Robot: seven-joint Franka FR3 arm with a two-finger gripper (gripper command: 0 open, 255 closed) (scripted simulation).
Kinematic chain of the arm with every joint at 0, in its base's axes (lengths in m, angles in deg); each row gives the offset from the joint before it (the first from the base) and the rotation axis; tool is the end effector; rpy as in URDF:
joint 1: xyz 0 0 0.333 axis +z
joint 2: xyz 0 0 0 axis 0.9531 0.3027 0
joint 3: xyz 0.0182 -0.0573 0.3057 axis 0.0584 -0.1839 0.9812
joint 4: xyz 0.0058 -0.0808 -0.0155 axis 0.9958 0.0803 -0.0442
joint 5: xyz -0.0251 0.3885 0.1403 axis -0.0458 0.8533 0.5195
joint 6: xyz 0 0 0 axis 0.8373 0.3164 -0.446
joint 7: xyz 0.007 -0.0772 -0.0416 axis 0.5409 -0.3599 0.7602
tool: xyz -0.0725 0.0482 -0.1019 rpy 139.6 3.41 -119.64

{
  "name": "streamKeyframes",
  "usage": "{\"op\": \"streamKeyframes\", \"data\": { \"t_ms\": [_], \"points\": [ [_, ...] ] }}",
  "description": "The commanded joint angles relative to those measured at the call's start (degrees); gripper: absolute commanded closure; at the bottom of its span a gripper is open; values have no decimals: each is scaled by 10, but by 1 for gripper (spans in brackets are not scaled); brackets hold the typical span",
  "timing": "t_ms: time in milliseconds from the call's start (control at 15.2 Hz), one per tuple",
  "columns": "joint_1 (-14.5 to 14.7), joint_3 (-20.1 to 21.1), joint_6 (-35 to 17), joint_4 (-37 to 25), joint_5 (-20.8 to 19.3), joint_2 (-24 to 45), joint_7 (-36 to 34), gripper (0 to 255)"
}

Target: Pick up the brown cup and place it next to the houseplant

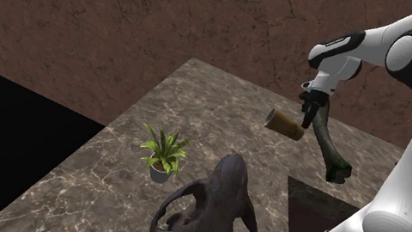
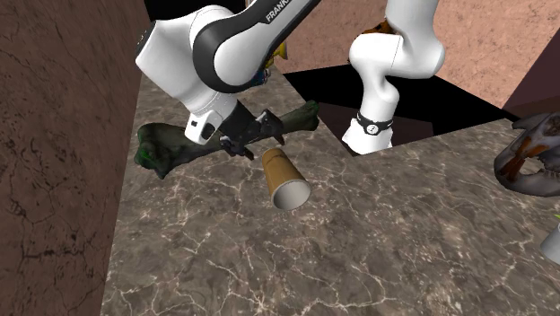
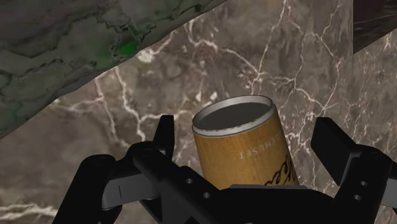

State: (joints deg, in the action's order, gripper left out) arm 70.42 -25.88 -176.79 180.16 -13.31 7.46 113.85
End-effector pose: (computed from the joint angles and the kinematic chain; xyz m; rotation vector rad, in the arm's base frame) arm 0.4289 -0.3214 0.2841 -2.5338 -0.5483 0.3750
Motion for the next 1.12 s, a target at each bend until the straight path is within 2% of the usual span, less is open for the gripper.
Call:
{"op": "streamKeyframes", "data": {
  "t_ms": [0,594,660,1056],
  "points": [
    [4,1,-15,18,0,-3,0,0],
    [5,1,-20,23,0,-4,0,0],
    [5,1,-20,23,0,-4,0,255],
    [5,1,-20,23,0,-5,-1,255]
  ]
}}
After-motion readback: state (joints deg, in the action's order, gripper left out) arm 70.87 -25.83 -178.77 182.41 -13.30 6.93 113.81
